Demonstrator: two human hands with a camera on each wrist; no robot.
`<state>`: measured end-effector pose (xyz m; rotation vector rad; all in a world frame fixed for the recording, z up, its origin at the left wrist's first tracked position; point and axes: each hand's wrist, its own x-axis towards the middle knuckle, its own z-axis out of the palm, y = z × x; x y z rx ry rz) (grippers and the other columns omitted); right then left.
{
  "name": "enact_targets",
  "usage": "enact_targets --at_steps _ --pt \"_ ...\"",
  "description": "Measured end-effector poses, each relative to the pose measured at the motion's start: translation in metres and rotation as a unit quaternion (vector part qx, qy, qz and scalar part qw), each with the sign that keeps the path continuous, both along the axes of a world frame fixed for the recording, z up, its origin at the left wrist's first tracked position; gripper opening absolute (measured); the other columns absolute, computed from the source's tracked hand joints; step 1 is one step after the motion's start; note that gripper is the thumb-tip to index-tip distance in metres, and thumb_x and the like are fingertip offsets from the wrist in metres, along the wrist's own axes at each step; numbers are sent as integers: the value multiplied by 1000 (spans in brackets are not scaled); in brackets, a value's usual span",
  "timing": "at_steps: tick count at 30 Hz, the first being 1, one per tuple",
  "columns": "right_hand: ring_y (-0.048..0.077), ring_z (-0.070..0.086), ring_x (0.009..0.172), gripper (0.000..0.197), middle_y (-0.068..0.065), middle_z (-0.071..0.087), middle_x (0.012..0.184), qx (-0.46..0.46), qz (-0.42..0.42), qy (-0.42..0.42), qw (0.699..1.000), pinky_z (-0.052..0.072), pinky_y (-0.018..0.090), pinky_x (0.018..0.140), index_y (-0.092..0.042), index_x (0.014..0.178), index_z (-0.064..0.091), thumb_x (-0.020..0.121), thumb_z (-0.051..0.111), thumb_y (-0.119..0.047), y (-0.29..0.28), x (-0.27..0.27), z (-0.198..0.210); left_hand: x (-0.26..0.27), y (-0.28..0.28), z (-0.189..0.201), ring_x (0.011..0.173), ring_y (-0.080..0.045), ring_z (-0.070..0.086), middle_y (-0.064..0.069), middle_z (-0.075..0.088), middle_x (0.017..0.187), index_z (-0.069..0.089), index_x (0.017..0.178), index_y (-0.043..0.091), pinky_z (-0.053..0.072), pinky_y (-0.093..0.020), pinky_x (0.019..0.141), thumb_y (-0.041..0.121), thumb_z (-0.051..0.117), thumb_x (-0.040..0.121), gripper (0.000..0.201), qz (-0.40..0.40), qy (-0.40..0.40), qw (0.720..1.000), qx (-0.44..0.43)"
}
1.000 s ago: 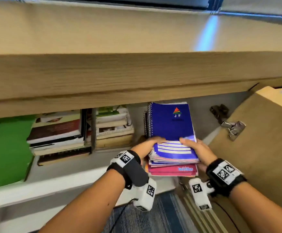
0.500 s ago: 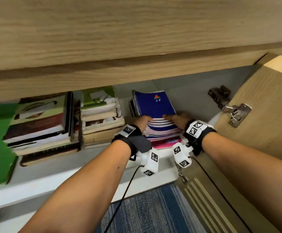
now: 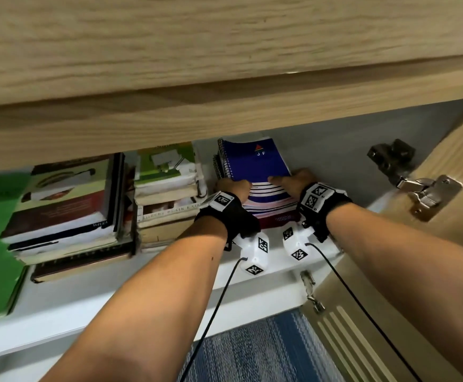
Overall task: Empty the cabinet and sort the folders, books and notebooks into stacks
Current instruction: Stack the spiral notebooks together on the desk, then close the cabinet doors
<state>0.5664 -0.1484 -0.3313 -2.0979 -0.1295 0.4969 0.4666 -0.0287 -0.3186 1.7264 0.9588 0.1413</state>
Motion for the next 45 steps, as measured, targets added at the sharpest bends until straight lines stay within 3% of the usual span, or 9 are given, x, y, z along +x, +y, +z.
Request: enact_targets --at_steps 13,18,21,24,26,33,38,42,45 --pt "30 63 104 54 14 65 118 -24 -7 -80 997 46 30 85 -4 122 60 85 69 -43 -20 -43 17 -40 -29 11 123 -27 54 -8 54 139 44 139 5 42 -25 95 40 75 80 75 58 -68 993 -71" --pt "30 60 112 81 9 65 120 -3 18 -198 980 48 45 98 -22 131 52 66 66 -70 -31 -102 25 -106 -60 14 125 -23 51 0 50 139 45 139 19 42 -31 103 52 66 81 70 -83 -37 996 4" --pt "22 59 102 54 2 62 112 4 65 -251 966 48 34 90 -24 124 57 76 69 -47 -37 -150 32 -163 -66 18 123 -18 51 3 48 135 38 142 21 41 -26 99 52 64 82 72 -250 24 968 -14" --pt "6 56 86 19 -9 60 87 -6 162 -291 943 44 17 75 -30 88 61 83 63 -48 -33 -193 41 -210 -42 13 111 -18 59 6 59 111 50 131 27 45 -28 93 51 63 83 55 -349 110 930 15" --pt "-6 56 87 8 -20 61 89 -8 257 -276 926 41 6 75 -36 94 62 89 61 -41 -24 -213 47 -237 -23 13 103 -17 62 6 63 106 54 123 28 49 -29 89 50 62 83 46 -340 145 928 52" --pt "1 61 79 25 -18 67 93 -154 506 -105 842 53 24 77 -33 108 62 88 48 -37 -6 -291 103 -314 -6 88 82 -14 59 2 65 101 57 99 26 55 -32 81 37 53 87 17 -278 169 945 34" --pt "3 59 71 21 -17 60 76 -178 540 -29 822 46 15 63 -43 91 56 89 47 -25 -6 -348 184 -376 -17 165 86 -11 65 7 69 93 60 90 28 56 -29 82 30 53 88 7 -267 181 947 10" --pt "4 59 86 22 -18 60 89 -180 518 -4 836 47 18 81 -29 112 61 93 49 -30 -1 -380 235 -426 -7 208 85 -13 64 9 68 93 58 96 32 51 -22 78 34 55 87 10 -221 191 956 14" --pt "5 57 85 25 -18 59 90 -173 499 -6 849 47 19 80 -25 115 61 93 51 -32 4 -392 258 -458 13 227 90 -16 66 11 67 92 56 92 33 48 -20 77 33 57 87 5 -156 200 967 23"
